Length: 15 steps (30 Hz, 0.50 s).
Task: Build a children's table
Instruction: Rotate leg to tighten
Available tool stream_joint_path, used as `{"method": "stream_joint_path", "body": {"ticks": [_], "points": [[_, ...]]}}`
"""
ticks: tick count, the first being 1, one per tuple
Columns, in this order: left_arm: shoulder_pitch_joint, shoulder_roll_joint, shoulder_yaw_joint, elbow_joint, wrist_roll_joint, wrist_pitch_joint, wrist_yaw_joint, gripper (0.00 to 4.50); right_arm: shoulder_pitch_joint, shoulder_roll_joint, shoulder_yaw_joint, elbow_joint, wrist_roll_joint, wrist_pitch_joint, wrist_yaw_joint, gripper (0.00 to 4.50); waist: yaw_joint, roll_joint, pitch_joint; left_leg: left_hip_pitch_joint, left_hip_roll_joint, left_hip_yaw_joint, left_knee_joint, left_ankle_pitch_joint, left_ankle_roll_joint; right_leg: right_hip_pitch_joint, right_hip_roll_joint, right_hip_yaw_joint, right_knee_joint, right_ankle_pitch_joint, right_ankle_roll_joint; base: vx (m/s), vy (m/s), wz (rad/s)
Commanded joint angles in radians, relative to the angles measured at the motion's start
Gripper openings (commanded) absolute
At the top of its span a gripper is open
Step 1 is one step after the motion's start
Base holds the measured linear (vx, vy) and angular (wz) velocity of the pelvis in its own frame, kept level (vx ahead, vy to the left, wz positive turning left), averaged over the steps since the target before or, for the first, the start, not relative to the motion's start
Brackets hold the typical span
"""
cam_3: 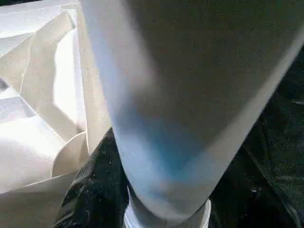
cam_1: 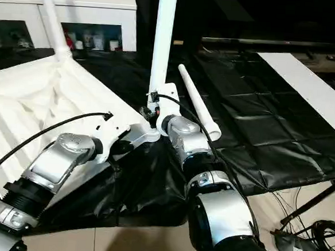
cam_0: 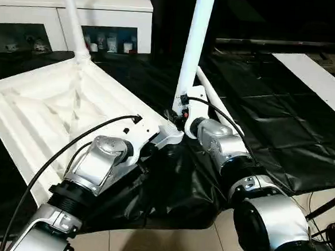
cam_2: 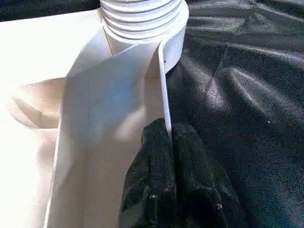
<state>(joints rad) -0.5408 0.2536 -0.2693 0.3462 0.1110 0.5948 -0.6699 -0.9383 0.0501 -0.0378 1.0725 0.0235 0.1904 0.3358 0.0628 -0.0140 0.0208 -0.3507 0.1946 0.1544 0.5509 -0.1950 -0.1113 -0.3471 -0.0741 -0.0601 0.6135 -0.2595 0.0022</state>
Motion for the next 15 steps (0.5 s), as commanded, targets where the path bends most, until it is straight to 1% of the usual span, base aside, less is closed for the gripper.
{"method": "stream_joint_path", "body": {"ticks": [1, 5, 6, 7, 8, 9, 10, 12, 13, 14, 15], "points": [[-0.006, -0.022, -0.038, -0.003, -0.003, 0.009, -0.010, 0.00, 0.073, 0.037, 0.037, 0.131, -0.018, 0.116, 0.034, 1.86, -0.003, 0.015, -0.024, 0.001, 0.041, -0.003, -0.074, -0.183, 0.007, 0.013, -0.068, 0.048, -0.080, -0.079, -0.200, 0.000, 0.000, 0.00], [-0.011, -0.046, -0.031, 0.014, 0.004, 0.020, 0.031, 0.00, 0.077, 0.043, 0.029, 0.126, -0.020, 0.101, 0.002, 1.86, -0.004, 0.013, -0.023, 0.001, 0.042, -0.001, -0.074, -0.190, 0.008, 0.013, -0.070, 0.050, -0.081, -0.092, -0.201, 0.000, 0.000, 0.00], [-0.014, -0.056, -0.027, 0.020, 0.006, 0.024, 0.046, 0.00, 0.077, 0.045, 0.025, 0.125, -0.019, 0.096, -0.011, 1.86, -0.003, 0.013, -0.021, 0.003, 0.042, 0.000, -0.075, -0.200, 0.006, 0.010, -0.070, 0.051, -0.084, -0.108, -0.199, 0.000, 0.000, 0.00], [-0.016, -0.065, -0.026, 0.025, 0.007, 0.026, 0.057, 0.00, 0.078, 0.049, 0.021, 0.125, -0.017, 0.092, -0.021, 1.86, -0.002, 0.012, -0.019, 0.005, 0.042, 0.000, -0.076, -0.216, 0.006, 0.008, -0.070, 0.051, -0.087, -0.136, -0.196, 0.000, 0.000, 0.00], [-0.016, -0.071, -0.028, 0.025, 0.007, 0.028, 0.061, 0.00, 0.079, 0.054, 0.019, 0.124, -0.015, 0.090, -0.025, 1.86, -0.002, 0.010, -0.019, 0.005, 0.042, 0.000, -0.076, -0.226, 0.005, 0.007, -0.070, 0.051, -0.089, -0.155, -0.192, 0.000, 0.000, 0.00], [-0.016, -0.077, -0.031, 0.024, 0.008, 0.029, 0.063, 0.00, 0.080, 0.059, 0.018, 0.124, -0.014, 0.090, -0.029, 1.86, -0.001, 0.012, -0.018, 0.006, 0.043, -0.001, -0.078, -0.247, 0.002, 0.005, -0.072, 0.052, -0.092, -0.195, -0.183, 0.000, 0.000, 0.00], [-0.017, -0.084, -0.034, 0.022, 0.007, 0.030, 0.064, 0.00, 0.082, 0.065, 0.019, 0.123, -0.014, 0.092, -0.028, 1.86, -0.001, 0.008, -0.018, 0.006, 0.043, -0.001, -0.079, -0.256, 0.001, 0.003, -0.073, 0.053, -0.094, -0.221, -0.174, 0.000, 0.000, 0.00], [-0.018, -0.086, -0.034, 0.020, 0.007, 0.032, 0.064, 0.00, 0.083, 0.067, 0.021, 0.122, -0.015, 0.092, -0.027, 1.86, 0.000, 0.008, -0.018, 0.006, 0.043, -0.002, -0.079, -0.257, -0.001, 0.001, -0.073, 0.053, -0.096, -0.228, -0.164, 0.000, 0.000, 0.00], [-0.018, -0.085, -0.033, 0.017, 0.006, 0.033, 0.063, 0.00, 0.083, 0.067, 0.024, 0.122, -0.018, 0.092, -0.026, 1.86, -0.001, 0.007, -0.018, 0.002, 0.043, -0.002, -0.080, -0.250, 0.000, 0.003, -0.072, 0.053, -0.095, -0.224, -0.159, 0.000, 0.000, 0.00], [-0.018, -0.083, -0.033, 0.015, 0.006, 0.033, 0.062, 0.00, 0.083, 0.067, 0.026, 0.122, -0.019, 0.091, -0.024, 1.86, 0.000, 0.007, -0.018, 0.002, 0.043, -0.002, -0.080, -0.246, 0.000, 0.003, -0.072, 0.053, -0.095, -0.221, -0.157, 0.000, 0.000, 0.00], [-0.019, -0.081, -0.031, 0.016, 0.005, 0.033, 0.063, 0.00, 0.083, 0.067, 0.025, 0.122, -0.018, 0.090, -0.021, 1.86, 0.000, 0.004, -0.019, 0.002, 0.043, -0.002, -0.080, -0.237, 0.001, 0.003, -0.072, 0.052, -0.094, -0.210, -0.156, 0.000, 0.000, 0.00]]}}
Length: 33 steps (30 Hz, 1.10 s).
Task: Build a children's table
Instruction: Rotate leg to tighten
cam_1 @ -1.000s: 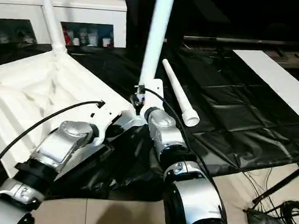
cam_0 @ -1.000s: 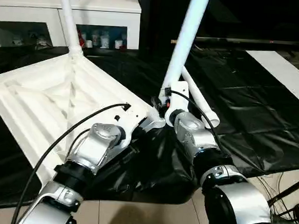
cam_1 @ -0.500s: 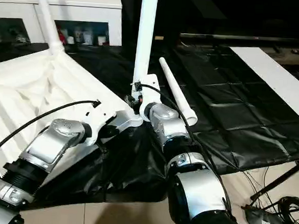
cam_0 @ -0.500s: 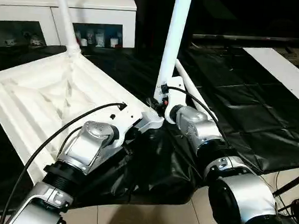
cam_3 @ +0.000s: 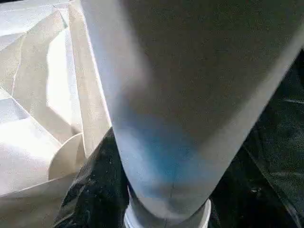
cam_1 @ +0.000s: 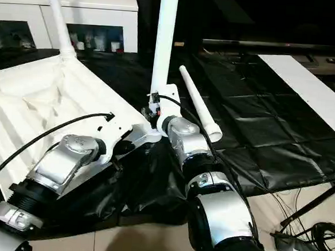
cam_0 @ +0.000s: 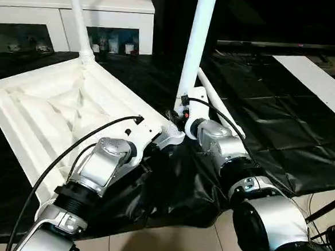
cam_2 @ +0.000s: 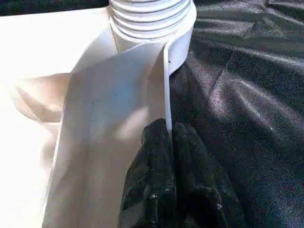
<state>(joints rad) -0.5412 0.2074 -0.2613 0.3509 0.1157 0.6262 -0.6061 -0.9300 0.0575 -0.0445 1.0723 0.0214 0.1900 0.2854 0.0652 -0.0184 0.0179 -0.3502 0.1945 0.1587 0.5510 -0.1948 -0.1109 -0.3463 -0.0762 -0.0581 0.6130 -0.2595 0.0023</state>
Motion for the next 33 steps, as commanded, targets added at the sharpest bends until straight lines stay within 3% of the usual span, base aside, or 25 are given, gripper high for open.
{"method": "stream_joint_path", "body": {"ticks": [1, 6, 14, 23, 29, 33], "points": [[-0.020, -0.033, -0.038, 0.012, 0.000, 0.000, -0.001, 0.00, 0.073, 0.060, 0.030, 0.122, -0.013, 0.091, 0.034, 2.21, -0.003, 0.010, -0.016, 0.002, 0.043, -0.006, -0.080, -0.240, -0.001, 0.001, -0.069, 0.050, -0.093, -0.207, -0.156, 0.000, 0.000, 0.00], [-0.023, -0.021, -0.032, 0.021, 0.001, -0.009, -0.001, 0.00, 0.067, 0.057, 0.024, 0.121, -0.007, 0.090, 0.039, 2.81, -0.003, 0.008, -0.019, 0.000, 0.043, -0.007, -0.080, -0.219, -0.002, 0.004, -0.068, 0.050, -0.089, -0.171, -0.157, 0.000, 0.000, 0.00], [-0.022, -0.005, -0.026, 0.015, 0.000, -0.010, -0.004, 0.00, 0.051, 0.046, 0.015, 0.100, 0.007, 0.057, 0.080, 3.47, -0.003, 0.005, -0.018, 0.001, 0.044, -0.004, -0.079, -0.230, 0.004, 0.002, -0.070, 0.051, -0.092, -0.187, -0.163, 0.000, 0.000, 0.00], [-0.020, 0.011, -0.026, 0.021, 0.000, -0.035, -0.013, 0.00, 0.056, 0.018, 0.028, 0.051, 0.005, 0.030, 0.145, 4.38, -0.001, 0.005, -0.017, -0.001, 0.044, -0.002, -0.076, -0.179, 0.019, 0.008, -0.070, 0.051, -0.085, -0.118, -0.185, 0.000, 0.000, 0.00], [-0.009, 0.033, -0.028, 0.020, -0.004, -0.079, -0.043, 0.00, 0.086, -0.019, 0.025, 0.001, 0.013, -0.043, 0.211, 4.45, 0.001, 0.010, -0.017, 0.001, 0.046, 0.005, -0.071, -0.162, 0.023, 0.008, -0.069, 0.050, -0.079, -0.068, -0.205, 0.000, 0.000, 0.00], [-0.005, 0.049, -0.022, 0.028, -0.011, -0.109, -0.060, 0.00, 0.110, -0.042, 0.042, -0.045, 0.013, -0.081, 0.291, 4.45, 0.006, 0.008, -0.023, -0.002, 0.043, 0.009, -0.061, -0.099, 0.048, 0.015, -0.065, 0.047, -0.067, 0.057, -0.221, 0.000, 0.000, 0.00]]}}
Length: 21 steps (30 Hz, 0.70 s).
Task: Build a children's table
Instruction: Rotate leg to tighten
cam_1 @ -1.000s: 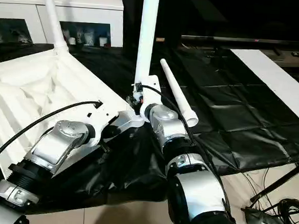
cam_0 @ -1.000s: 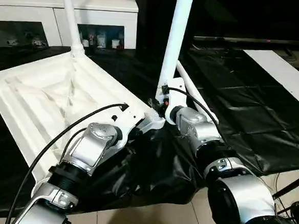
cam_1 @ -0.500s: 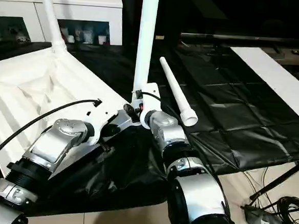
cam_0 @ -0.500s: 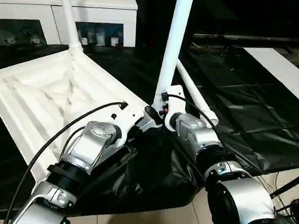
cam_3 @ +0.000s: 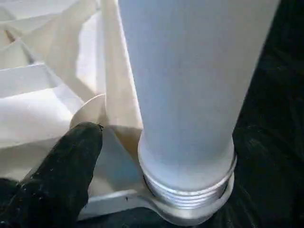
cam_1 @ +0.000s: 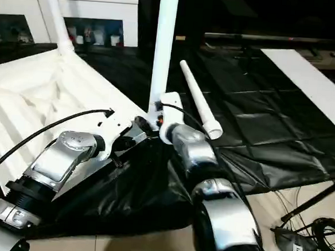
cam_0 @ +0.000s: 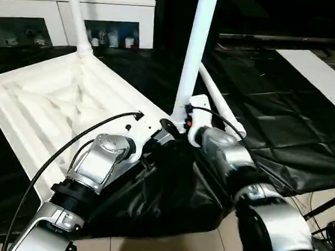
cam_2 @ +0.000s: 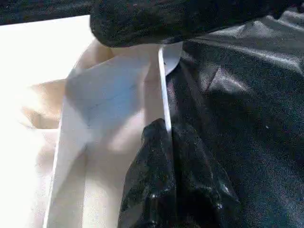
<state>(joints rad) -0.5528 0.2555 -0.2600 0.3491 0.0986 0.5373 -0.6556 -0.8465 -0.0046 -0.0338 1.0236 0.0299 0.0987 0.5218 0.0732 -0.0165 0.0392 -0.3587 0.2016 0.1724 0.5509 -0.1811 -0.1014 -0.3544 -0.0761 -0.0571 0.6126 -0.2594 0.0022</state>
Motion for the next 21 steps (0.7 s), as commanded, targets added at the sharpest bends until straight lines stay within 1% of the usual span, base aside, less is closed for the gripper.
{"method": "stream_joint_path", "body": {"ticks": [1, 2, 3, 4, 5, 6, 7, 9, 10, 12, 13, 14, 15, 16, 17, 18, 21], "points": [[0.008, 0.005, -0.021, 0.032, 0.004, -0.030, -0.017, 0.00, 0.032, 0.014, 0.032, -0.007, 0.006, 0.004, 0.068, 4.45, -0.002, 0.006, -0.047, 0.004, 0.034, -0.003, -0.056, -0.079, 0.051, 0.025, -0.065, 0.046, -0.060, 0.107, -0.229, 0.000, 0.000, 0.00], [0.012, 0.018, -0.020, 0.032, 0.001, -0.054, -0.033, 0.00, 0.042, -0.001, 0.037, -0.023, 0.004, -0.010, 0.088, 4.45, 0.001, 0.006, -0.049, 0.003, 0.033, -0.003, -0.054, -0.062, 0.059, 0.026, -0.064, 0.046, -0.058, 0.131, -0.231, 0.000, 0.000, 0.00], [0.013, 0.022, -0.019, 0.031, 0.000, -0.056, -0.037, 0.00, 0.045, -0.006, 0.039, -0.027, 0.003, -0.014, 0.095, 4.45, 0.003, 0.006, -0.053, 0.001, 0.032, -0.002, -0.047, -0.026, 0.075, 0.028, -0.062, 0.045, -0.052, 0.195, -0.233, 0.000, 0.000, 0.00], [0.017, 0.037, -0.016, 0.028, -0.003, -0.062, -0.052, 0.00, 0.056, -0.023, 0.046, -0.042, 0.001, -0.025, 0.124, 4.45, 0.006, 0.005, -0.057, -0.001, 0.031, -0.001, -0.043, 0.001, 0.092, 0.028, -0.058, 0.043, -0.045, 0.262, -0.239, 0.000, 0.000, 0.00], [0.019, 0.047, -0.014, 0.031, -0.007, -0.091, -0.066, 0.00, 0.063, -0.033, 0.053, -0.049, -0.002, -0.038, 0.145, 4.45, 0.006, 0.004, -0.056, -0.001, 0.029, 0.001, -0.041, 0.006, 0.099, 0.026, -0.057, 0.043, -0.044, 0.284, -0.243, 0.000, 0.000, 0.00], [0.019, 0.050, -0.013, 0.033, -0.009, -0.104, -0.072, 0.00, 0.065, -0.037, 0.055, -0.052, -0.003, -0.044, 0.152, 4.45, 0.007, 0.004, -0.055, -0.003, 0.028, 0.000, -0.041, -0.003, 0.109, 0.027, -0.058, 0.042, -0.043, 0.290, -0.249, 0.000, 0.000, 0.00], [0.020, 0.052, -0.012, 0.034, -0.010, -0.111, -0.075, 0.00, 0.067, -0.039, 0.056, -0.053, -0.004, -0.047, 0.157, 4.45, 0.007, 0.004, -0.054, -0.003, 0.030, 0.000, -0.041, -0.014, 0.113, 0.028, -0.059, 0.042, -0.044, 0.278, -0.250, 0.000, 0.000, 0.00], [0.027, 0.072, -0.011, 0.031, -0.023, -0.154, -0.112, 0.00, 0.085, -0.058, 0.075, -0.074, -0.009, -0.061, 0.211, 4.45, 0.009, 0.005, -0.055, -0.001, 0.032, -0.001, -0.041, -0.017, 0.113, 0.027, -0.059, 0.041, -0.044, 0.270, -0.252, 0.000, 0.000, 0.00], [0.033, 0.094, -0.013, 0.024, -0.030, -0.170, -0.144, 0.00, 0.101, -0.075, 0.093, -0.091, -0.014, -0.068, 0.264, 4.45, 0.009, 0.002, -0.056, -0.001, 0.032, 0.000, -0.040, -0.017, 0.117, 0.029, -0.059, 0.041, -0.042, 0.272, -0.256, 0.000, 0.000, 0.00], [0.037, 0.107, -0.015, 0.022, -0.033, -0.176, -0.161, 0.00, 0.112, -0.084, 0.103, -0.103, -0.016, -0.070, 0.295, 4.45, 0.010, 0.002, -0.056, -0.001, 0.033, -0.001, -0.038, -0.011, 0.121, 0.030, -0.058, 0.039, -0.040, 0.278, -0.258, 0.000, 0.000, 0.00], [0.045, 0.125, -0.019, 0.014, -0.039, -0.201, -0.191, 0.00, 0.125, -0.094, 0.111, -0.117, -0.017, -0.075, 0.320, 4.45, 0.012, 0.000, -0.057, 0.000, 0.033, 0.000, -0.037, -0.006, 0.126, 0.030, -0.059, 0.039, -0.039, 0.283, -0.259, 0.000, 0.000, 0.00], [0.054, 0.146, -0.022, 0.006, -0.044, -0.235, -0.222, 0.00, 0.137, -0.105, 0.119, -0.132, -0.016, -0.085, 0.349, 4.45, 0.011, 0.000, -0.057, -0.001, 0.033, 0.000, -0.037, -0.006, 0.126, 0.030, -0.058, 0.039, -0.038, 0.281, -0.261, 0.000, 0.000, 0.00], [0.057, 0.152, -0.022, 0.004, -0.047, -0.246, -0.231, 0.00, 0.140, -0.108, 0.120, -0.136, -0.015, -0.087, 0.355, 4.45, 0.011, 0.001, -0.057, -0.001, 0.032, 0.001, -0.036, -0.009, 0.130, 0.030, -0.058, 0.039, -0.037, 0.277, -0.261, 0.000, 0.000, 0.00], [0.066, 0.170, -0.021, -0.005, -0.058, -0.276, -0.263, 0.00, 0.150, -0.116, 0.125, -0.149, -0.012, -0.092, 0.376, 4.45, 0.013, 0.002, -0.056, 0.000, 0.034, 0.000, -0.036, -0.009, 0.128, 0.029, -0.059, 0.038, -0.037, 0.271, -0.265, 0.000, 0.000, 0.00], [0.077, 0.188, -0.015, -0.018, -0.074, -0.297, -0.297, 0.00, 0.160, -0.126, 0.129, -0.164, -0.007, -0.100, 0.398, 4.45, 0.013, -0.003, -0.056, -0.001, 0.033, 0.001, -0.035, -0.009, 0.130, 0.030, -0.057, 0.038, -0.038, 0.270, -0.265, 0.000, 0.000, 0.00], [0.077, 0.188, -0.015, -0.018, -0.074, -0.297, -0.297, 0.00, 0.160, -0.126, 0.129, -0.164, -0.007, -0.100, 0.398, 4.45, 0.014, -0.001, -0.056, -0.001, 0.034, 0.001, -0.035, -0.010, 0.129, 0.029, -0.058, 0.038, -0.035, 0.265, -0.265, 0.000, 0.000, 0.00], [0.088, 0.212, -0.002, -0.038, -0.094, -0.303, -0.330, 0.00, 0.179, -0.143, 0.137, -0.198, 0.001, -0.113, 0.432, 4.45, 0.015, 0.003, -0.056, 0.001, 0.036, 0.002, -0.035, -0.023, 0.120, 0.026, -0.058, 0.039, -0.035, 0.240, -0.269, 0.000, 0.000, 0.00]]}}
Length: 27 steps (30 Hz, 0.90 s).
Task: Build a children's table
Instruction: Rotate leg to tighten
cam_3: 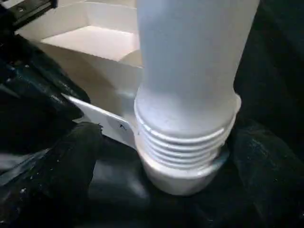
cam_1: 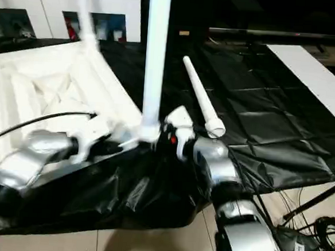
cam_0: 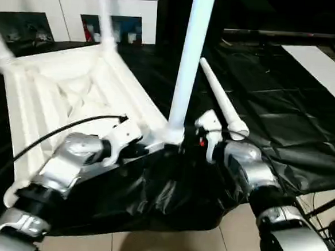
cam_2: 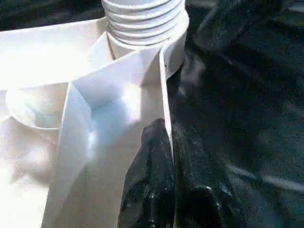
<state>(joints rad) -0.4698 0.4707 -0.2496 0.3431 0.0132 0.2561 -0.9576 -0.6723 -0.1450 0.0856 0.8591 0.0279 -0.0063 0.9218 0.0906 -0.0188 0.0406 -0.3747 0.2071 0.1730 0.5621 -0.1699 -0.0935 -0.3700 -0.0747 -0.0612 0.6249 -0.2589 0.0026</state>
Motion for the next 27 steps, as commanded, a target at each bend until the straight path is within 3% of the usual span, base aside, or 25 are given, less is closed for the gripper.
{"method": "stream_joint_path", "body": {"ticks": [1, 5, 10, 13, 21, 27], "points": [[0.005, -0.003, -0.013, -0.032, -0.008, -0.021, -0.028, 0.00, 0.005, -0.002, 0.017, -0.034, 0.003, -0.008, 0.032, 4.45, -0.002, 0.005, -0.057, 0.018, 0.031, 0.001, -0.046, -0.042, 0.109, 0.040, -0.059, 0.043, -0.047, 0.230, -0.271, 0.000, 0.000, 0.00], [0.022, 0.032, -0.012, -0.065, -0.039, -0.024, -0.095, 0.00, 0.026, -0.019, 0.024, -0.077, 0.017, -0.022, 0.077, 4.45, -0.002, 0.008, -0.058, 0.016, 0.031, -0.001, -0.045, -0.057, 0.094, 0.041, -0.060, 0.043, -0.045, 0.213, -0.271, 0.000, 0.000, 0.00], [0.035, 0.056, -0.016, -0.092, -0.063, -0.027, -0.150, 0.00, 0.040, -0.029, 0.025, -0.107, 0.029, -0.046, 0.104, 4.45, 0.003, 0.007, -0.067, 0.015, 0.026, 0.001, -0.033, 0.023, 0.125, 0.040, -0.053, 0.041, -0.030, 0.344, -0.286, 0.000, 0.000, 0.00], [0.031, 0.056, -0.017, -0.093, -0.067, -0.026, -0.155, 0.00, 0.039, -0.030, 0.026, -0.105, 0.030, -0.059, 0.114, 4.45, 0.005, 0.006, -0.069, 0.011, 0.025, 0.000, -0.028, 0.042, 0.134, 0.040, -0.053, 0.038, -0.024, 0.376, -0.289, 0.000, 0.000, 0.00], [0.025, 0.047, -0.010, -0.080, -0.069, -0.028, -0.156, 0.00, 0.038, -0.034, 0.039, -0.085, 0.018, -0.116, 0.119, 4.45, 0.004, 0.007, -0.062, 0.010, 0.028, -0.001, -0.030, -0.044, 0.106, 0.036, -0.059, 0.041, -0.031, 0.247, -0.283, 0.000, 0.000, 0.00], [0.020, 0.043, -0.012, -0.071, -0.068, -0.028, -0.158, 0.00, 0.024, -0.022, 0.027, -0.059, 0.037, -0.130, 0.119, 4.01, 0.003, 0.007, -0.063, 0.009, 0.027, -0.002, -0.030, -0.058, 0.091, 0.036, -0.058, 0.042, -0.030, 0.228, -0.280, 0.000, 0.000, 0.00]]}}
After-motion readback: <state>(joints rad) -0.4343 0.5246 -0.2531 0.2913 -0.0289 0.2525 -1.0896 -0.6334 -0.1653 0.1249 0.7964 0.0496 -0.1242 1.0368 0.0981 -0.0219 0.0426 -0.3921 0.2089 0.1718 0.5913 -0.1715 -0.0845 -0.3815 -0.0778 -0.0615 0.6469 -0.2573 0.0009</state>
